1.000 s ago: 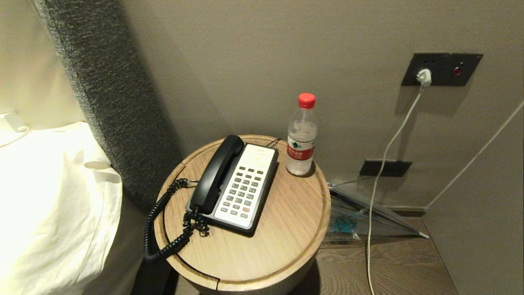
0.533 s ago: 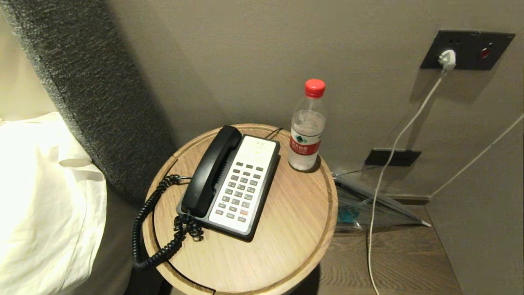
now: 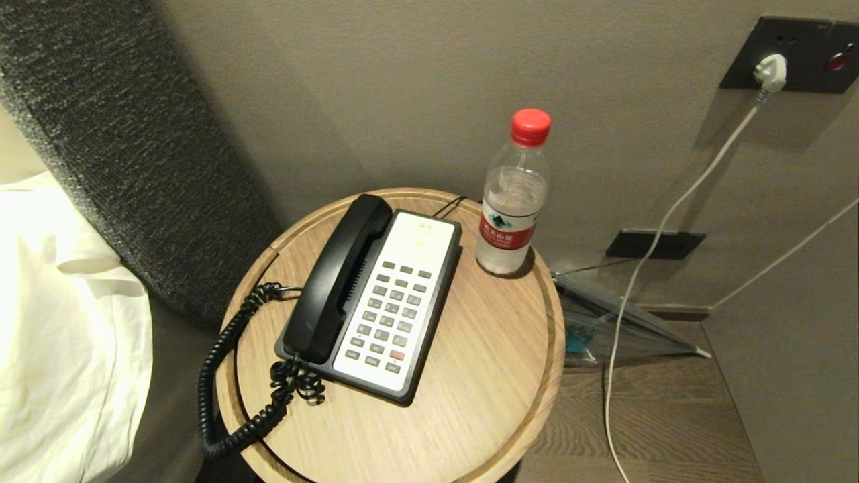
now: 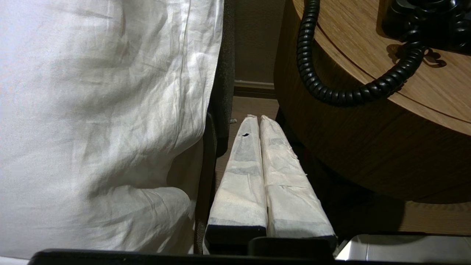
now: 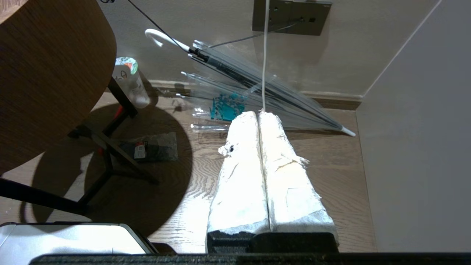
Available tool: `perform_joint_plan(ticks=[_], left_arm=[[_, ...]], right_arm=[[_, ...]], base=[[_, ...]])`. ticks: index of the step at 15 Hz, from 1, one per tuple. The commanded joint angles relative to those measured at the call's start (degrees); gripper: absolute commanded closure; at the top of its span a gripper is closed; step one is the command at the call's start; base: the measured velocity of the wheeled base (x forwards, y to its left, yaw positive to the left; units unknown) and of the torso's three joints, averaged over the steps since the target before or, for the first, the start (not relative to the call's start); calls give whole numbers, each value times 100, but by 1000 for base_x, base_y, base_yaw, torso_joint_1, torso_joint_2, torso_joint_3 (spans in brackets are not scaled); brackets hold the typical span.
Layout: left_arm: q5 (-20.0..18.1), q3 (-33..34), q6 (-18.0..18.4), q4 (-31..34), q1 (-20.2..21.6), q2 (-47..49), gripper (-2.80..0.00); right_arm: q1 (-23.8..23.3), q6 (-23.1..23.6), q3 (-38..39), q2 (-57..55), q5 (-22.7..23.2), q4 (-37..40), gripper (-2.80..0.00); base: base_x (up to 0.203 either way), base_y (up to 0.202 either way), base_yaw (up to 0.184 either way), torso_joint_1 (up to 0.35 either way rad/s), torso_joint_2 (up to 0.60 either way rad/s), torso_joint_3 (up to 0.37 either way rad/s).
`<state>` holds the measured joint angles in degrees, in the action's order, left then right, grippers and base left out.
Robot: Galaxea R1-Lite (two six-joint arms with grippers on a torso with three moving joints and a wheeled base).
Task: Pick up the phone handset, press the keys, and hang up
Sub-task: Pick up the desk phone handset
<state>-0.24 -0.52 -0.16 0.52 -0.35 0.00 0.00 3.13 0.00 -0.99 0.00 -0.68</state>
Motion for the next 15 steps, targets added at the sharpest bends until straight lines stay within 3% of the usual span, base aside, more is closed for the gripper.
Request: perform_joint_plan(ticks=[1, 15], left_arm=[[-2, 0, -2, 0, 0, 0, 0], [-30, -86, 70, 75, -9, 12, 0]], right_arm=[[0, 3, 9, -7, 0, -2, 0], [0, 3, 9, -7, 0, -2, 0]], base=[[0, 0, 0, 0, 0, 0], [0, 0, 0, 0, 0, 0]])
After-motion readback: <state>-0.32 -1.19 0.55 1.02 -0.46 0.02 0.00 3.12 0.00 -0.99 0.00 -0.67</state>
